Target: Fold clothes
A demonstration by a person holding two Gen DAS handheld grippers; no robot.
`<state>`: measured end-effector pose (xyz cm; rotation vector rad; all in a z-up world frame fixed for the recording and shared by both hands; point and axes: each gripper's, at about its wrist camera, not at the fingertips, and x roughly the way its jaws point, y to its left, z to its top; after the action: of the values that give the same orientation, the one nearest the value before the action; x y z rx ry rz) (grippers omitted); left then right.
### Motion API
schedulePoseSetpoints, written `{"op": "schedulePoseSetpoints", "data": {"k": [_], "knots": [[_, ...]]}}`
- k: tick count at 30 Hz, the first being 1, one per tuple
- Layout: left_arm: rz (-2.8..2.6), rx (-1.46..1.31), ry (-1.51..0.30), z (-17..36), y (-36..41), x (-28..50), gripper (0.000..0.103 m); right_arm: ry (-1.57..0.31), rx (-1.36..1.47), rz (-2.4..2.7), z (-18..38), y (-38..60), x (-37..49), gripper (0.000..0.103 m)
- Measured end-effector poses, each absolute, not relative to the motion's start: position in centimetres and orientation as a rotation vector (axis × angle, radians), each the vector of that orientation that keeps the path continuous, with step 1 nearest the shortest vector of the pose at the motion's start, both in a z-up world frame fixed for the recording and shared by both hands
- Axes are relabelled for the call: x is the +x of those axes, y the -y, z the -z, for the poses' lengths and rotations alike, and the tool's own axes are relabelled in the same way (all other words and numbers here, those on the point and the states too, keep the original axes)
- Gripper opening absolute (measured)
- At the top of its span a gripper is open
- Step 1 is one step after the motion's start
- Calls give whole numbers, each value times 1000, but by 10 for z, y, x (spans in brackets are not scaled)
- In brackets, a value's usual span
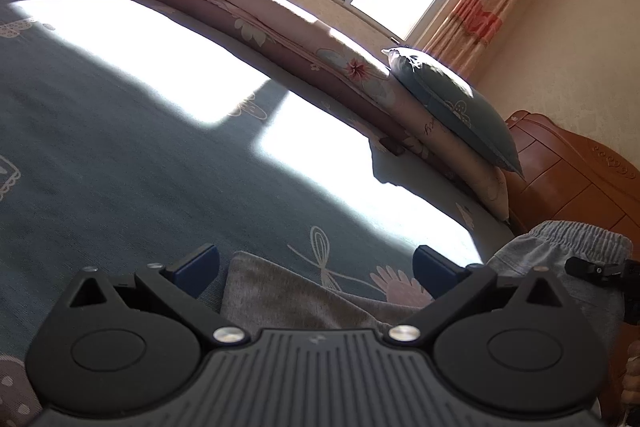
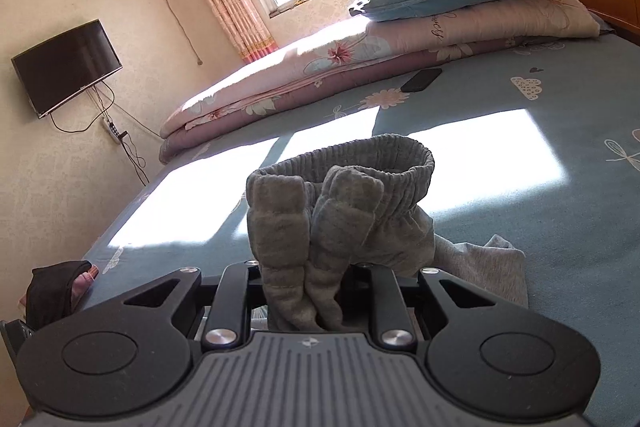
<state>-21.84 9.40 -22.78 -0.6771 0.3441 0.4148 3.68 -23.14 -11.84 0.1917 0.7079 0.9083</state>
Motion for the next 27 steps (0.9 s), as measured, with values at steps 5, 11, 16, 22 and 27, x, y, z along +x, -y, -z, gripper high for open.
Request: {"op": "schedulePoseSetpoints", "data": {"k": [5,11,16,22,27], "knots": [[-436,-694,-317,225,-104,-228,102,-716,171,-973,123,200,21,24],[-467,-726,-294,225,-116,-238,102,-699,98,-1047,120,161,-2,24],[-476,-729,-290,225,-120,-241,102,-670,-6,-1087,124,132,-24,24],[-490,-737,-276,224,-124,-245,102,-614,-109,-1108,135,114,-51,24],[-501,-745,-267,225,-127,-247,102,-523,-253,-1127,140,98,-82,24]]}}
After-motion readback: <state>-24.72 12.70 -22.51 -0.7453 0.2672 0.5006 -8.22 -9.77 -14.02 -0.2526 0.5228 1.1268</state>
